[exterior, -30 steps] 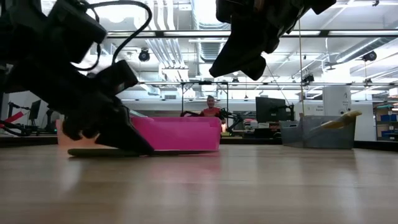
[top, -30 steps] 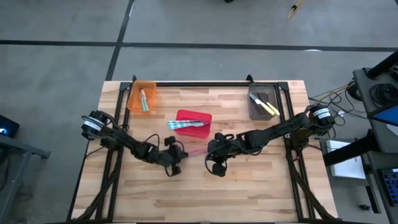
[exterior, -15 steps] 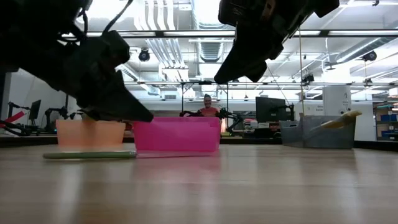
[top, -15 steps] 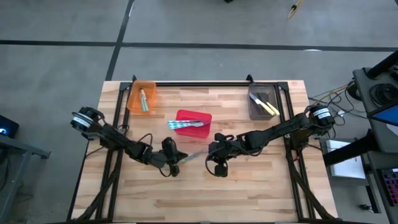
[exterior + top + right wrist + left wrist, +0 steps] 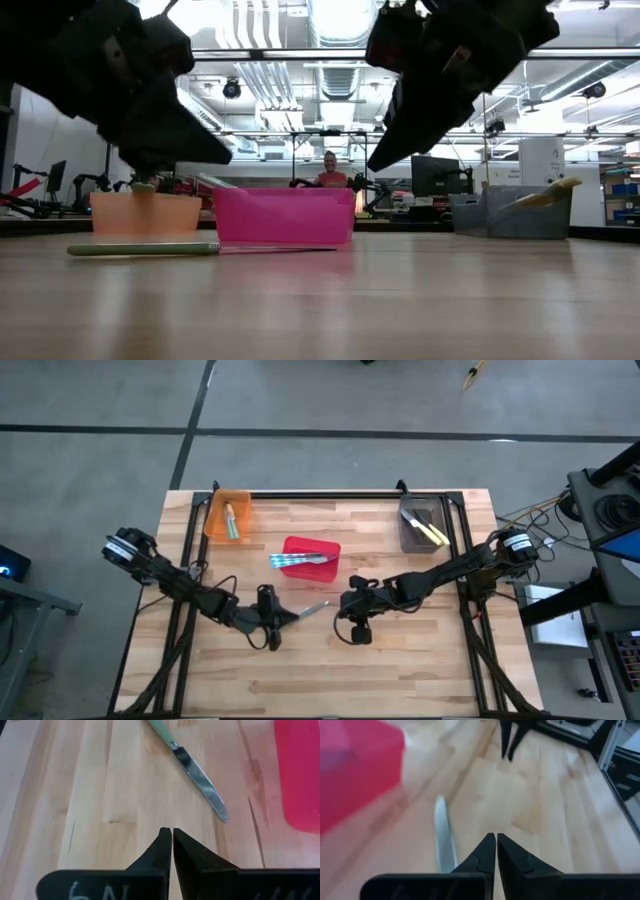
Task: Sort silverware by color (type)
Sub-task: Put the green table knife into the orange bin
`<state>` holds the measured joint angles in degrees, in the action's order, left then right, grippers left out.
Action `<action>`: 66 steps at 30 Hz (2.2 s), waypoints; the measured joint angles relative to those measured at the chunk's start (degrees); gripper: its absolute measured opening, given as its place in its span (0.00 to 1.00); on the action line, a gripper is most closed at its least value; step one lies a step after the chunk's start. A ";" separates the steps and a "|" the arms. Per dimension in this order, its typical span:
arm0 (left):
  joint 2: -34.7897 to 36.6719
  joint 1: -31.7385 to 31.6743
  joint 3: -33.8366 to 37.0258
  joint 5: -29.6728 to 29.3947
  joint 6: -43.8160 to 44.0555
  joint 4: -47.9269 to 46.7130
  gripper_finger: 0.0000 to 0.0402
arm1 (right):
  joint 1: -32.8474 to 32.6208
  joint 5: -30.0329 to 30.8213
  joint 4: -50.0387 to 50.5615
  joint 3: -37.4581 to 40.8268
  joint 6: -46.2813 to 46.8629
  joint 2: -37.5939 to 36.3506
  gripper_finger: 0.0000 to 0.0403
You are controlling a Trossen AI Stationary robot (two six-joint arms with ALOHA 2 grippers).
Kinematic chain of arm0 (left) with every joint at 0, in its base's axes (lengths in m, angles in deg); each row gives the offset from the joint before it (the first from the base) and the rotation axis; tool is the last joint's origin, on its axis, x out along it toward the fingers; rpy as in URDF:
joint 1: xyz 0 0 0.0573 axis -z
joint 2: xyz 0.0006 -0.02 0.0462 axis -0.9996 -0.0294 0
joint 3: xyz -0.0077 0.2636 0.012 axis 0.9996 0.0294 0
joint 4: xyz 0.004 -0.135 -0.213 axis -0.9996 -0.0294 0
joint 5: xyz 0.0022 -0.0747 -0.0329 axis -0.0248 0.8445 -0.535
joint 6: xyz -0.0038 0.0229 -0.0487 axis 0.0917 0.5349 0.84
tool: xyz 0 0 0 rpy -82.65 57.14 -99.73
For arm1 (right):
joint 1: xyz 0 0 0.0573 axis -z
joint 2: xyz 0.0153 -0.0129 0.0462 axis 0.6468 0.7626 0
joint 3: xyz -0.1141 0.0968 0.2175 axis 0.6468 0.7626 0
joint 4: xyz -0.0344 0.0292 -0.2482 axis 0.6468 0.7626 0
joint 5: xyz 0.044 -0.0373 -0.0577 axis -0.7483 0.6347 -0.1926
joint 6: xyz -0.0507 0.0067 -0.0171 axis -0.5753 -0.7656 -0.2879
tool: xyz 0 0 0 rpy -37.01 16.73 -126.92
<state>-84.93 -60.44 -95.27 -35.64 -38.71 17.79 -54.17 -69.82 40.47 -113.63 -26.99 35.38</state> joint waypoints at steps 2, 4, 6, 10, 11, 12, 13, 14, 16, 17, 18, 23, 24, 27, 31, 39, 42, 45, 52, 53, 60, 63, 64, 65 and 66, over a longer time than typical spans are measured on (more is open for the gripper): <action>-1.28 0.11 0.00 1.33 3.19 -0.03 0.00 | 0.02 0.02 -1.00 0.67 -0.34 0.00 0.02; -2.47 0.22 0.00 3.00 5.04 -0.04 0.00 | 0.04 0.00 -2.51 1.20 -1.82 0.00 0.02; -3.74 0.48 -0.05 3.49 5.76 -0.01 0.00 | 0.08 -0.03 -4.69 1.71 -3.22 0.00 0.02; -6.73 0.56 -1.41 3.52 5.02 0.05 0.00 | 0.09 -0.07 -6.29 1.83 -4.81 0.02 0.02; -7.60 0.56 -1.96 3.49 4.53 0.03 0.00 | 0.12 -0.09 -6.43 1.83 -5.11 0.02 0.02; -8.41 0.55 -2.61 3.50 4.10 0.00 0.00 | 0.13 -0.10 -6.66 1.83 -5.49 0.02 0.02; -9.32 0.53 -3.31 3.49 3.68 -0.07 0.00 | 0.15 -0.11 -7.13 1.83 -6.02 0.02 0.02; -10.05 0.52 -3.98 3.48 3.56 -0.48 0.00 | 0.15 -0.13 -7.60 1.83 -6.57 0.02 0.02; -11.16 0.52 -5.15 3.34 3.48 -2.57 0.02 | 0.19 -0.13 -8.05 1.83 -7.65 0.02 0.02; -11.60 0.52 -5.53 3.26 3.48 -3.38 0.04 | 0.20 -0.11 -8.00 1.83 -7.87 0.02 0.02; -11.76 0.52 -5.87 3.24 3.58 -3.98 0.06 | 0.20 -0.12 -7.97 1.83 -7.98 0.02 0.02; -11.51 0.54 -6.72 2.17 3.70 -6.46 0.19 | 0.20 -0.13 -7.99 1.83 -8.00 0.02 0.02; -11.49 0.54 -6.87 1.51 3.70 -7.70 0.22 | 0.20 -0.13 -8.04 1.83 -8.00 0.02 0.02; -11.45 0.54 -7.57 0.03 3.91 -12.31 0.31 | 0.20 -0.13 -8.20 1.83 -8.00 0.02 0.02; -11.63 0.44 -8.60 -0.09 4.06 -16.74 0.41 | 0.20 -0.17 -8.19 1.83 -8.01 0.02 0.02; -11.69 0.43 -10.00 -0.06 3.37 -17.53 0.47 | 0.20 -0.31 -8.19 1.83 -8.48 0.02 0.02; -11.39 0.42 -12.26 -0.06 0.48 -18.04 0.46 | 0.17 -0.31 -8.19 1.83 -8.48 0.02 0.02; -10.95 0.16 -14.85 -0.41 -2.18 -23.58 0.45 | 0.18 -0.32 -8.19 1.83 -8.52 0.02 0.02; -10.72 -0.33 -14.96 -4.09 -0.46 -34.04 0.43 | 0.17 -0.33 -8.17 1.83 -9.49 0.02 0.02; -10.70 -0.51 -14.47 -3.99 0.01 -33.98 0.42 | 0.19 -0.35 -8.19 1.83 -9.65 0.02 0.02; -10.55 -0.97 -10.52 -4.06 2.78 -28.77 0.40 | 0.27 -0.33 -8.21 1.83 -10.75 0.02 0.02; -10.48 -0.99 -8.52 -3.51 2.82 -24.71 0.40 | 0.39 -0.42 -8.25 1.83 -10.79 0.01 0.02; -10.47 -0.99 -8.09 -3.46 2.97 -24.06 0.40 | 0.39 -0.55 -8.31 1.83 -10.87 0.01 0.02; -10.47 -0.99 -7.81 -3.45 3.47 -23.80 0.40 | 0.39 -0.55 -8.44 1.83 -10.97 0.01 0.02; -10.47 -0.99 -7.61 -3.44 4.11 -23.63 0.40 | 0.39 -0.56 -8.55 1.83 -11.00 0.01 0.02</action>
<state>-95.39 -61.42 -102.88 -39.08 -34.59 -5.84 -53.78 -70.39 31.92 -111.80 -37.99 35.40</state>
